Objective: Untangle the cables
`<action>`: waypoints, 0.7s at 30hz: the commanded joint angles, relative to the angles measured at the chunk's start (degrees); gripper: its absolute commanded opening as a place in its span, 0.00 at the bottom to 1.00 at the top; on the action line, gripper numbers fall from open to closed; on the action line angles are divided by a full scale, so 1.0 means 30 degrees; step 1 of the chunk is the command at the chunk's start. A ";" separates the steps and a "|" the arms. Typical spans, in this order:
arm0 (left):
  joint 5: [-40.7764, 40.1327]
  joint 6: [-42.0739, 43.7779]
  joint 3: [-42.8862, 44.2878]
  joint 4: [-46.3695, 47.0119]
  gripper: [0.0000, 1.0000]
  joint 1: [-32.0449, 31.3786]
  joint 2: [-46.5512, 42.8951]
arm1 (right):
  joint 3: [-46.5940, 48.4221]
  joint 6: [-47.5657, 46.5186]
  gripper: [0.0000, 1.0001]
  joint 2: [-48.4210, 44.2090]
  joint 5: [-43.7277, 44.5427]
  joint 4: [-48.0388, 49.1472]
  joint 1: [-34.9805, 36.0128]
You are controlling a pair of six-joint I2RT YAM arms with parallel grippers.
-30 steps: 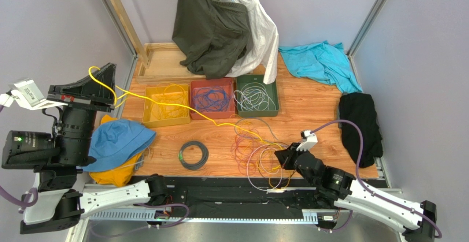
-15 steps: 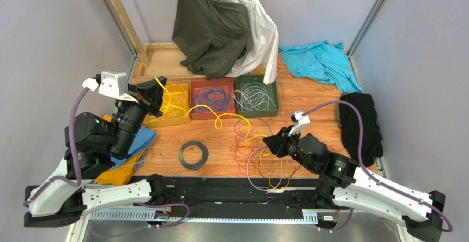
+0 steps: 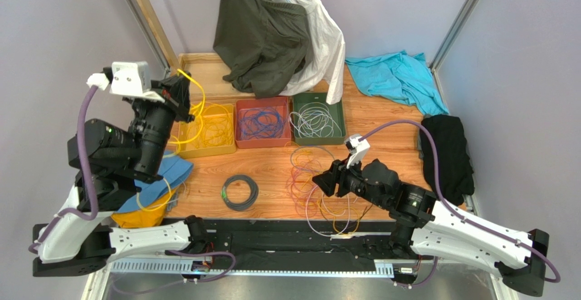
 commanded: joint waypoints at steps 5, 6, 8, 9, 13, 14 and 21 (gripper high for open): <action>0.0218 0.1915 0.4251 -0.0591 0.00 0.4985 0.4200 | -0.1018 -0.0474 0.48 -0.2531 -0.0531 -0.0202 0.0069; 0.0690 0.1417 0.4606 -0.1001 0.00 0.6617 0.4579 | -0.1193 -0.0445 0.48 -0.2736 -0.0560 -0.0349 0.0069; 0.1773 0.0389 0.5745 -0.2028 0.00 0.8062 0.5721 | -0.1340 -0.0415 0.47 -0.3381 -0.0560 -0.0729 0.0040; 0.2011 0.0212 0.6158 -0.2263 0.00 0.9229 0.6161 | -0.1486 -0.0415 0.47 -0.3615 -0.0561 -0.0876 0.0069; 0.3124 0.0006 0.7625 -0.2530 0.00 1.1404 0.8444 | -0.1750 -0.0415 0.47 -0.4843 -0.0443 -0.1521 0.0069; 0.3678 -0.0024 0.7917 -0.2471 0.00 1.1757 0.8769 | -0.1780 -0.0415 0.47 -0.5021 -0.0327 -0.1754 0.0069; 0.5937 -0.1633 0.8740 -0.2499 0.00 1.5270 1.0910 | -0.1956 -0.0386 0.47 -0.6429 0.0318 -0.2459 0.0040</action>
